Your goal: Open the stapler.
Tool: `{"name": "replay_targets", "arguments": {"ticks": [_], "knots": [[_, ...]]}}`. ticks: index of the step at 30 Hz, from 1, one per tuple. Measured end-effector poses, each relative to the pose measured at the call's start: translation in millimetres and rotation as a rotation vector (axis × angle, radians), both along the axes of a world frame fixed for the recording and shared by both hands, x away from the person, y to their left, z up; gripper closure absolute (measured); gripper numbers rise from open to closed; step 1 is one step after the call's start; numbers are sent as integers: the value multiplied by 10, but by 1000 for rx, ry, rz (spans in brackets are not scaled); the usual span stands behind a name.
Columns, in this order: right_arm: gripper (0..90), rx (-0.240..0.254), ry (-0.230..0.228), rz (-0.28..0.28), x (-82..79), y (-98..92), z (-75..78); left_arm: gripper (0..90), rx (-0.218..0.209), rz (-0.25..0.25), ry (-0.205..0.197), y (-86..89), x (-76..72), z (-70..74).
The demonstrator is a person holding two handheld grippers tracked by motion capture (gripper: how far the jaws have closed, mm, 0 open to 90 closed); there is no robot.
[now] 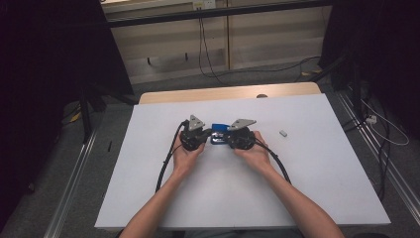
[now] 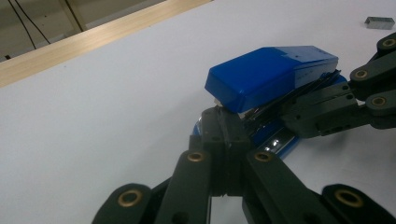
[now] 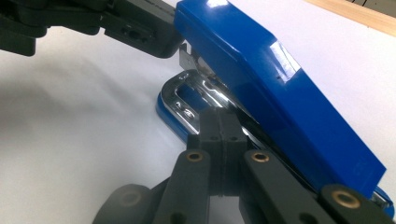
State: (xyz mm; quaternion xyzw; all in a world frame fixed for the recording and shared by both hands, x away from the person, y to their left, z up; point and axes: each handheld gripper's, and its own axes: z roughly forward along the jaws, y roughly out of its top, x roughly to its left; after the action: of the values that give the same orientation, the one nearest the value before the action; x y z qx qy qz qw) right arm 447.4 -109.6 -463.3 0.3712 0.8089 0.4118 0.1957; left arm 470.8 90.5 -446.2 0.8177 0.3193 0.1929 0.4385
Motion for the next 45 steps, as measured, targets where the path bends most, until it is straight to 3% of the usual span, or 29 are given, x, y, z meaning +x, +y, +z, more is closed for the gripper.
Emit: {"name": "replay_targets", "arguments": {"ticks": [22,30,45], "knots": [[900,-8,-1,-7,-16,9,6,900,-64,-1,-21,-21,-17,125],[900,-8,-3,-12,-25,19,7,900,-62,-4,-24,-22,-15,132],[900,46,-69,-41,-59,100,101,900,-67,-2,-27,-31,-13,139]]}}
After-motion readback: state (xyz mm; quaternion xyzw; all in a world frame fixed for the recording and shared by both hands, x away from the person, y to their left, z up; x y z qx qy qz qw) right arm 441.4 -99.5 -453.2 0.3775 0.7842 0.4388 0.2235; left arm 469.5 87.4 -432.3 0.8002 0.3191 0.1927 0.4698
